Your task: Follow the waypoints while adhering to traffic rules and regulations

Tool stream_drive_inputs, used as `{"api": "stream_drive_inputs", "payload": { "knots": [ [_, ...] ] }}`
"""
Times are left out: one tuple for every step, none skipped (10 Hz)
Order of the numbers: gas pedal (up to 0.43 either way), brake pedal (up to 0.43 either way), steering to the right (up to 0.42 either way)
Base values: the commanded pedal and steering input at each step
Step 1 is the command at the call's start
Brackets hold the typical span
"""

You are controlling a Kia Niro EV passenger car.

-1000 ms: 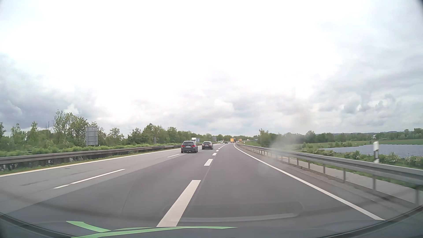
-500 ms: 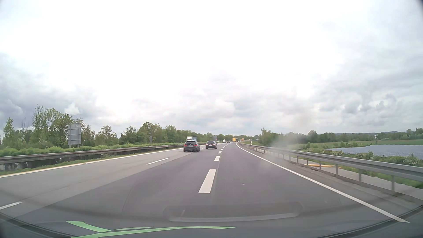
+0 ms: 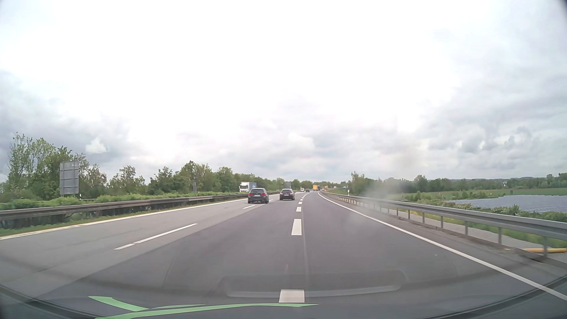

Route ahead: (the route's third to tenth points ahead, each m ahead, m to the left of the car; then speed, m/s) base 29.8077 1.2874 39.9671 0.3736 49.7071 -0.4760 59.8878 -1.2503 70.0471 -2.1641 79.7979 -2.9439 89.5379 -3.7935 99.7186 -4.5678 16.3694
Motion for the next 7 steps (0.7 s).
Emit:
{"api": "stream_drive_inputs", "payload": {
  "knots": [
    [0.087, 0.000, 0.000],
    [0.087, 0.000, 0.001],
    [0.098, 0.000, 0.000],
    [0.118, 0.000, 0.002],
    [0.118, 0.000, 0.004],
    [0.118, 0.000, 0.006],
    [0.118, 0.000, 0.006]
  ]
}}
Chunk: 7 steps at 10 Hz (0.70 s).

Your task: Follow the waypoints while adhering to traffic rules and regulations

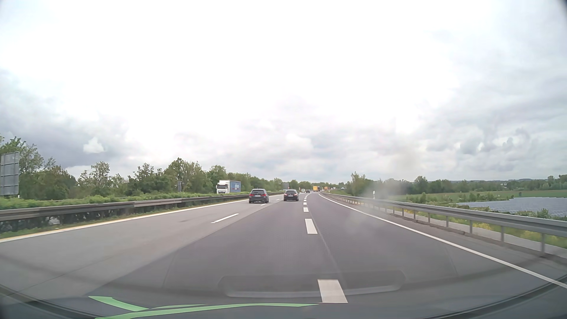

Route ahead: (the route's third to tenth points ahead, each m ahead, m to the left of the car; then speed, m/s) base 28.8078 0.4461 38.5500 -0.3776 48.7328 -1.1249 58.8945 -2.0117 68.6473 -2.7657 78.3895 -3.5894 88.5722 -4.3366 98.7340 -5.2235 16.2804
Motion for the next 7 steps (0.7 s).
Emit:
{"api": "stream_drive_inputs", "payload": {
  "knots": [
    [0.118, 0.000, 0.007],
    [0.118, 0.000, 0.007],
    [0.118, 0.000, 0.007],
    [0.118, 0.000, 0.007],
    [0.118, 0.000, 0.006],
    [0.118, 0.000, 0.006],
    [0.118, 0.000, 0.006]
  ]
}}
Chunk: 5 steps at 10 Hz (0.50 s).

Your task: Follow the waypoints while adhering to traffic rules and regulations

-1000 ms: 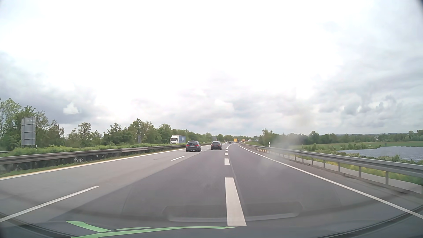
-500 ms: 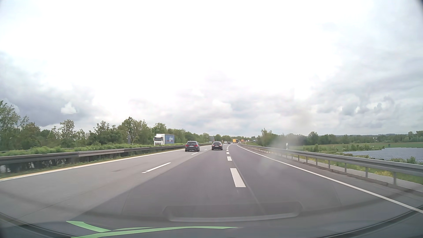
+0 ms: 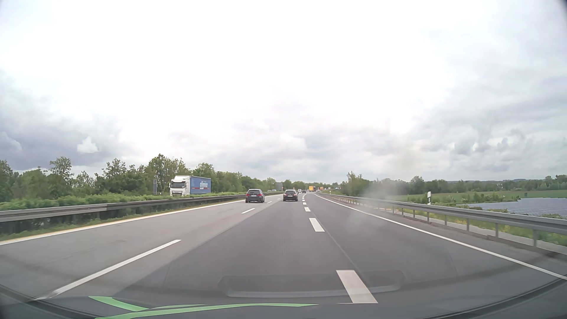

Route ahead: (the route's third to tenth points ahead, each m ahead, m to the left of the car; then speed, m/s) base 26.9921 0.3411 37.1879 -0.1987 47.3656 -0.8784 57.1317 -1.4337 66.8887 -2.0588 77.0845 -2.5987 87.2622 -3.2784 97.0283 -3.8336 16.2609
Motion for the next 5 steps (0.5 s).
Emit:
{"api": "stream_drive_inputs", "payload": {
  "knots": [
    [0.130, 0.000, 0.006],
    [0.130, 0.000, 0.006],
    [0.130, 0.000, 0.006],
    [0.130, 0.000, 0.006],
    [0.130, 0.000, 0.006]
  ]
}}
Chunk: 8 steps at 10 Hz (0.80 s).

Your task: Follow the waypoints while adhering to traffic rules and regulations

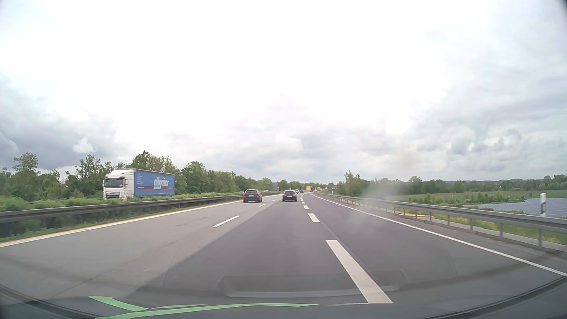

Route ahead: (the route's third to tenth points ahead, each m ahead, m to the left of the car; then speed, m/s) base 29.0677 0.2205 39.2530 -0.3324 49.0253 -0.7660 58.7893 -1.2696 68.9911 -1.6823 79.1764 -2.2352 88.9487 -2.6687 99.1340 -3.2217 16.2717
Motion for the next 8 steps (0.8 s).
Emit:
{"api": "stream_drive_inputs", "payload": {
  "knots": [
    [0.130, 0.000, 0.005],
    [0.138, 0.000, 0.005],
    [0.138, 0.000, 0.005],
    [0.138, 0.000, 0.004],
    [0.138, 0.000, 0.004],
    [0.138, 0.000, 0.004],
    [0.150, 0.000, 0.004],
    [0.157, 0.000, 0.003]
  ]
}}
